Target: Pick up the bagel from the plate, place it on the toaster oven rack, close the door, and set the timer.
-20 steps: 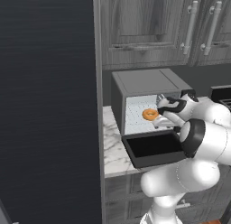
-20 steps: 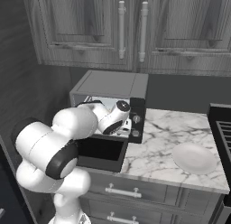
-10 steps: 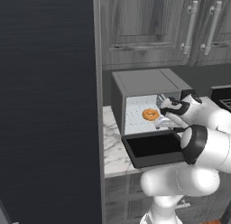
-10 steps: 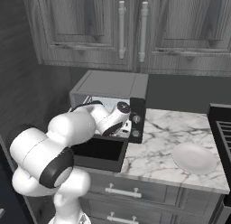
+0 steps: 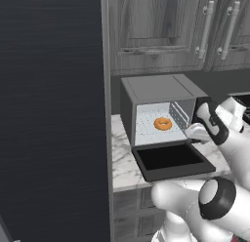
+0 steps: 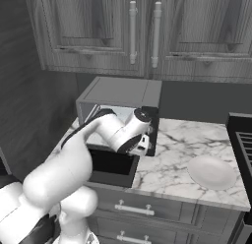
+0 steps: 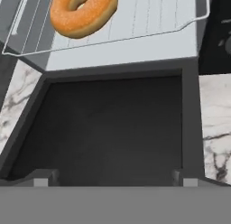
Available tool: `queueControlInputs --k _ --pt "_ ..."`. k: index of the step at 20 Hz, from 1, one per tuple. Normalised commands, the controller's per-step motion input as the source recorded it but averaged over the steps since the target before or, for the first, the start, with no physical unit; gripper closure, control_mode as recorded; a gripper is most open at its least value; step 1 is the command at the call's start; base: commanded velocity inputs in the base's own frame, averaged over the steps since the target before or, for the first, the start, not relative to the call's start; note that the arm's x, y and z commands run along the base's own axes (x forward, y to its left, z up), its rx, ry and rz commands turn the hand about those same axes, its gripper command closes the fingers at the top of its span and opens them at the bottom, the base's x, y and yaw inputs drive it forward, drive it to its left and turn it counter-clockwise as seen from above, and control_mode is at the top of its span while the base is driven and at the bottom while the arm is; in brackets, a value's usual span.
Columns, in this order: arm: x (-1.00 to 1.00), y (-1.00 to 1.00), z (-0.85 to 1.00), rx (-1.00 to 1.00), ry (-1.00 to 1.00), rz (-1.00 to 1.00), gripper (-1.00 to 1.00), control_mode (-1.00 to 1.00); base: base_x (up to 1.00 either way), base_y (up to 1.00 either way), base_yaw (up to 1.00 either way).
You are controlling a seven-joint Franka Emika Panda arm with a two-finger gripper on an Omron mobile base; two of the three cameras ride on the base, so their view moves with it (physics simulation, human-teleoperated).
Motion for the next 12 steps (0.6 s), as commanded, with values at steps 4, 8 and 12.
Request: queueControlInputs --k 4,8,12 --pt "-0.71 -0.21 0.29 0.12 0.19 -0.05 -1.00 -1.00 0.00 0.00 0.00" --pt "-0.65 -0.12 0.01 0.22 0.25 -0.13 -1.00 -1.00 0.00 0.00 0.00" --pt "-0.64 -0.07 -0.06 0.25 0.18 -0.15 -1.00 -1.00 0.00 0.00 0.00"
